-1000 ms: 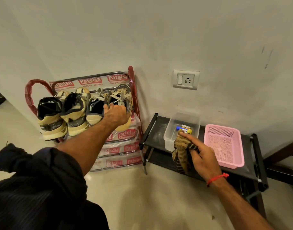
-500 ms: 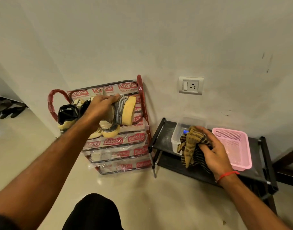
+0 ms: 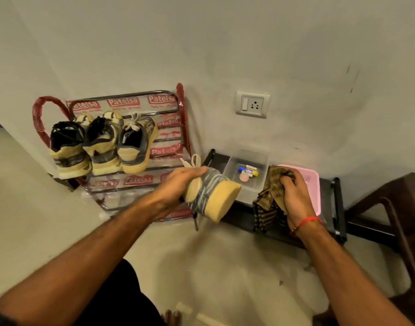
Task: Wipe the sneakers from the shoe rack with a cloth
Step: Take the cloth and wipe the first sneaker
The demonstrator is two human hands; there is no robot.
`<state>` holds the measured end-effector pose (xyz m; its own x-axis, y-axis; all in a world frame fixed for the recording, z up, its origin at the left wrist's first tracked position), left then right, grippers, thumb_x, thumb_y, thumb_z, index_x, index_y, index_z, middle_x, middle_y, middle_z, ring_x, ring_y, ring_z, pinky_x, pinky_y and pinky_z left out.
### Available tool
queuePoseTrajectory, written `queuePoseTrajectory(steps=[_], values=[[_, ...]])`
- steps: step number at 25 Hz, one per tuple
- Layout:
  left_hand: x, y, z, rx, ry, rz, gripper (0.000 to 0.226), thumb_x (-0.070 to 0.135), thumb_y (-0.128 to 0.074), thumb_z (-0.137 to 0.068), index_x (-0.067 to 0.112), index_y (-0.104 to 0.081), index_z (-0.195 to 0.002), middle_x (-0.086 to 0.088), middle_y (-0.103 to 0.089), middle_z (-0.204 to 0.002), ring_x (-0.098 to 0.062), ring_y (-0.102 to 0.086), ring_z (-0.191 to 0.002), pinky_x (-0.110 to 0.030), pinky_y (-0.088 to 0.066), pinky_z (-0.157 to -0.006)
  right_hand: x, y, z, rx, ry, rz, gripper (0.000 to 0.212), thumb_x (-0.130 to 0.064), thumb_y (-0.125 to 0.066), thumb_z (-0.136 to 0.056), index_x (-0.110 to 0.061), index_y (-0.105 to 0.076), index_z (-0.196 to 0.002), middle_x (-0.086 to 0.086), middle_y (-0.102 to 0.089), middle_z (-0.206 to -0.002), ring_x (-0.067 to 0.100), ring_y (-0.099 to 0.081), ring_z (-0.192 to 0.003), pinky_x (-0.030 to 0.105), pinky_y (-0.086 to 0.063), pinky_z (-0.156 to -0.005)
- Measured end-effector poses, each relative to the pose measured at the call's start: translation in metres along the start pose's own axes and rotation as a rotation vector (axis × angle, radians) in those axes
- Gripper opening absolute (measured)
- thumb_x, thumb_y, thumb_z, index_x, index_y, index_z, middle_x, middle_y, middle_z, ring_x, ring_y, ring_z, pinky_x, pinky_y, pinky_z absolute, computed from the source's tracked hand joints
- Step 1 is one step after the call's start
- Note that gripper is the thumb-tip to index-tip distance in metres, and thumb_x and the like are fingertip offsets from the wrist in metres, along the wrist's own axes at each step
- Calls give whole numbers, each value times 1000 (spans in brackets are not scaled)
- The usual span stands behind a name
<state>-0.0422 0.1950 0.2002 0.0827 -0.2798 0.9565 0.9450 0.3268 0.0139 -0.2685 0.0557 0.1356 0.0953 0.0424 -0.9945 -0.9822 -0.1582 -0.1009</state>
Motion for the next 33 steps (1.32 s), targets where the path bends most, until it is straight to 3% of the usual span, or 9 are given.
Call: queuePoseTrajectory(steps=[3, 8, 12, 15, 17, 22, 26, 30, 33], values=[[-47, -10, -19, -26, 37, -116, 25, 27, -58, -100, 11, -76, -98, -7, -76, -87, -20, -68, -82, -33, -55, -73, 3, 5, 5, -48, 50, 139, 27, -4, -51, -98, -28, -64, -98, 2, -68, -92, 18, -63, -87, 36, -54, -82], [-67, -11, -44, -29, -17, -243, 37, 36, -57, -101, 5, -75, -94, -6, -77, -82, -14, -70, -69, -27, -56, -66, 17, -13, 26, -270, 230, 385, 30, -4, -55, -96, -25, -54, -117, 2, -69, -90, 12, -65, -72, 23, -51, -63], [-72, -5, -53, -63, -65, -288, 57, 49, -53, -99, -3, -73, -88, -7, -75, -76, -15, -67, -63, -29, -50, -65, 8, -39, 46, -287, 350, 418, 25, -4, -56, -91, -17, -56, -113, -4, -67, -92, 10, -66, -81, 23, -54, -71], [-75, -7, -54, -80, -88, -307, 66, 59, -43, -97, 4, -74, -80, 1, -71, -68, -11, -63, -63, -29, -49, -68, 9, -58, 67, -483, 494, 569, 31, -22, -56, -86, -17, -57, -117, -1, -63, -106, 15, -62, -94, 32, -54, -82], [-75, -10, -53, -140, -114, -306, 71, 67, -36, -92, 11, -79, -86, -2, -76, -79, -13, -69, -75, -29, -52, -75, 16, -59, 78, -601, 630, 780, 39, -27, -57, -84, -16, -56, -121, 2, -59, -113, 17, -59, -97, 33, -54, -81], [-77, -19, -53, -166, -123, -352, 76, 74, -32, -86, 15, -79, -96, 0, -78, -92, -8, -72, -83, -28, -53, -80, 11, -41, 44, -335, 621, 789, 22, -11, -65, -80, -8, -62, -101, 8, -62, -97, 21, -58, -88, 44, -53, -77], [-74, -19, -51, -172, -149, -375, 71, 56, -25, -103, 11, -79, -93, -5, -76, -86, -11, -70, -79, -21, -54, -74, 12, -56, 74, -595, 841, 897, 31, -24, -61, -80, -14, -65, -110, 7, -61, -103, 24, -61, -87, 38, -55, -65], [-73, -27, -47, -181, -105, -379, 71, 68, -29, -93, 16, -77, -89, -1, -74, -91, -11, -68, -82, -26, -55, -78, 5, -39, 39, -352, 660, 882, 31, -22, -57, -77, -14, -69, -105, 6, -62, -98, 24, -60, -87, 46, -54, -71], [-74, -29, -47, -236, -120, -358, 83, 70, -32, -92, -5, -69, -88, -12, -68, -80, -17, -63, -73, -31, -51, -71, 7, -53, 65, -533, 772, 842, 33, -21, -59, -79, -12, -68, -109, 5, -63, -100, 21, -60, -90, 34, -53, -77]])
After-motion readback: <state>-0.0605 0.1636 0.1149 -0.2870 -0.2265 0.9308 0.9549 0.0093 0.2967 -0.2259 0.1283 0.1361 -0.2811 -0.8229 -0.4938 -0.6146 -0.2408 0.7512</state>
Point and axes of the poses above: each hand's wrist, its own z-axis away from the middle knuckle, its own y-axis out of the back of the hand, x = y × z, the point moved 2 cm from there along -z, towards the middle knuckle
